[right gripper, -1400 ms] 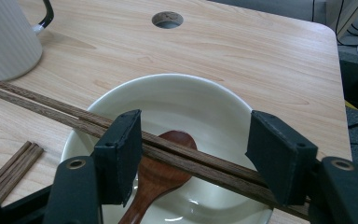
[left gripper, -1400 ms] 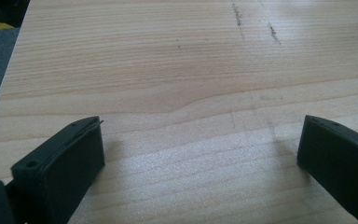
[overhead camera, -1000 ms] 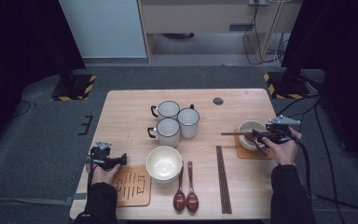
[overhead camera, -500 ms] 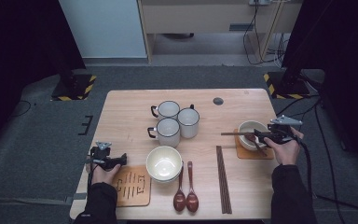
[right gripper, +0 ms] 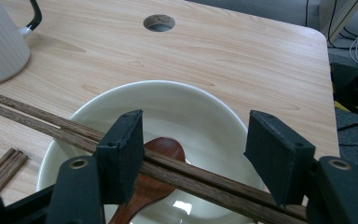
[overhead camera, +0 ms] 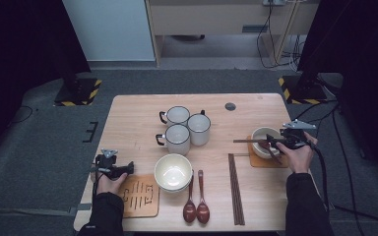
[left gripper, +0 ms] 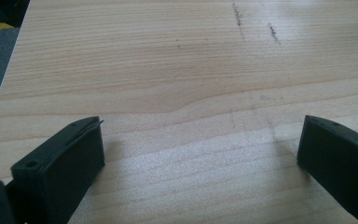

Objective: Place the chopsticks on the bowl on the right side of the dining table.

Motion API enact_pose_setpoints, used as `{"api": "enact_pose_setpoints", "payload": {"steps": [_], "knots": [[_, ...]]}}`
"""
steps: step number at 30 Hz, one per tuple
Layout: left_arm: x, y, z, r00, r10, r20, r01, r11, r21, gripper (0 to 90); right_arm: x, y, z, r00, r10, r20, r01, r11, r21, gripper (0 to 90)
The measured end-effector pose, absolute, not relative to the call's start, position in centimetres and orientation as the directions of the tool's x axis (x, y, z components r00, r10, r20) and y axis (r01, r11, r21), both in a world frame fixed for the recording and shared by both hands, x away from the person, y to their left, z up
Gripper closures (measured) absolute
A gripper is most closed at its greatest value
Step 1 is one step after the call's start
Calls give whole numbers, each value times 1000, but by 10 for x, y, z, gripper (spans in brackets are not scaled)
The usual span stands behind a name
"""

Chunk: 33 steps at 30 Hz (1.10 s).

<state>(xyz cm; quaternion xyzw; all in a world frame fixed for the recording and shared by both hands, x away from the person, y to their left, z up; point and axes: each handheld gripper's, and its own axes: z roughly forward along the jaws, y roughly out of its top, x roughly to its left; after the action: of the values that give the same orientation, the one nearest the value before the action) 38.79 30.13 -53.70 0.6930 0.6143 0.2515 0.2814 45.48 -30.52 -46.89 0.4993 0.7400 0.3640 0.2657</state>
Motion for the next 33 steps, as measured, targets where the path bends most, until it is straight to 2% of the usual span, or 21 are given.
{"api": "enact_pose_setpoints", "payload": {"steps": [13, 22, 33], "knots": [[388, 301, -537, 119, 993, 3, 710, -87, 699, 0, 456, -300, -469, -376, 926, -32, 537, 246, 807, 378], [388, 301, -537, 119, 993, 3, 710, -87, 699, 0, 451, -283, -465, -430, 903, -12, 524, 260, 811, 326], [388, 301, -537, 119, 993, 3, 710, -87, 699, 0, 452, -285, -470, -417, 908, -37, 553, 286, 783, 317]]}}
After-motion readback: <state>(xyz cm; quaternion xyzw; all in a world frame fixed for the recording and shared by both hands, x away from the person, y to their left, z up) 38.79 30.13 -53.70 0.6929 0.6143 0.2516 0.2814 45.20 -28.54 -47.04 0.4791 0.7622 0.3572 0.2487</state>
